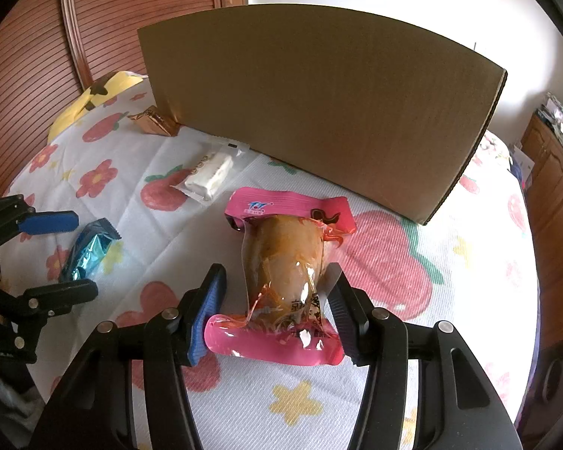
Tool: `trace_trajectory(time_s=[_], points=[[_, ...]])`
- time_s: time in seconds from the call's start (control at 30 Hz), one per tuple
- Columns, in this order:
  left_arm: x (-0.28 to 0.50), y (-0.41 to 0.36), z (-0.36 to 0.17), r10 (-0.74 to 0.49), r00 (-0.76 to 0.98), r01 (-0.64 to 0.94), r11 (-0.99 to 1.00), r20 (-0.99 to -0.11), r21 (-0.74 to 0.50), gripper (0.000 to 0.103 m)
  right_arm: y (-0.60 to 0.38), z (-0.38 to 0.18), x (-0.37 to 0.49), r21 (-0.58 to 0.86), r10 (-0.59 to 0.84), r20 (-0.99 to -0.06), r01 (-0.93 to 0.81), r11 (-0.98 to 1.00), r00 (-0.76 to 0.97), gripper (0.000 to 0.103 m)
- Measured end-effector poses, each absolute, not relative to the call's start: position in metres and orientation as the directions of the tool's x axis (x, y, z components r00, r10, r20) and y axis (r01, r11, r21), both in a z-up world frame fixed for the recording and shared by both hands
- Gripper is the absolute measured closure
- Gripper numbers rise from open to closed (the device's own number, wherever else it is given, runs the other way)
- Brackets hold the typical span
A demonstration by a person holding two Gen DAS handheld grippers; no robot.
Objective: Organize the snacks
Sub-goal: 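Close the left gripper on the teal wrapped bar while the right gripper grasps the pink-wrapped pastry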
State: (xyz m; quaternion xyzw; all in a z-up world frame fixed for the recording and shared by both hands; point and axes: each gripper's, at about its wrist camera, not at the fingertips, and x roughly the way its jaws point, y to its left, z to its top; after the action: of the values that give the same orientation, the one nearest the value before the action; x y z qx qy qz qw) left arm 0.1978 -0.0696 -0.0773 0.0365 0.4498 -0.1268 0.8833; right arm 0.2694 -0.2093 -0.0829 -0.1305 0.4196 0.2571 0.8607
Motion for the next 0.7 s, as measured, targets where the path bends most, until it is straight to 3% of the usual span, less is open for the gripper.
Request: trace_trajectory(time_s=[0.17,0.37,0.53,0.7], points=[[0.2,-0.063,-0.075,-0.246,0.55,0.261,0.958,-0.798,-0.115,0.034,-0.209,-0.083,0.269,-0.008,0.333,-0.79,-0.552,0.834,0.515,0.049],[0.204,-0.058,-0.073,-0.27,0.55,0.257,0.955,-0.791,-0.147,0.046,-0.21,-0.083,0.27,-0.005,0.336,-0.79,-0.553,0.833,0.513,0.048],[0.2,-0.062,-0.072,-0.267,0.553,0.287,0.95,-0.789,-0.12,0.072,-0.21,-0.083,0.27,-0.004,0.336,-0.79,-0.553,0.833,0.513,0.047],[0.197,-0.062,-0.071,-0.266,0.551,0.308,0.946,-0.791,-0.103,0.079,-0.21,-0.083,0.27,-0.004,0.336,-0.79,-0.553,0.833,0.512,0.047]])
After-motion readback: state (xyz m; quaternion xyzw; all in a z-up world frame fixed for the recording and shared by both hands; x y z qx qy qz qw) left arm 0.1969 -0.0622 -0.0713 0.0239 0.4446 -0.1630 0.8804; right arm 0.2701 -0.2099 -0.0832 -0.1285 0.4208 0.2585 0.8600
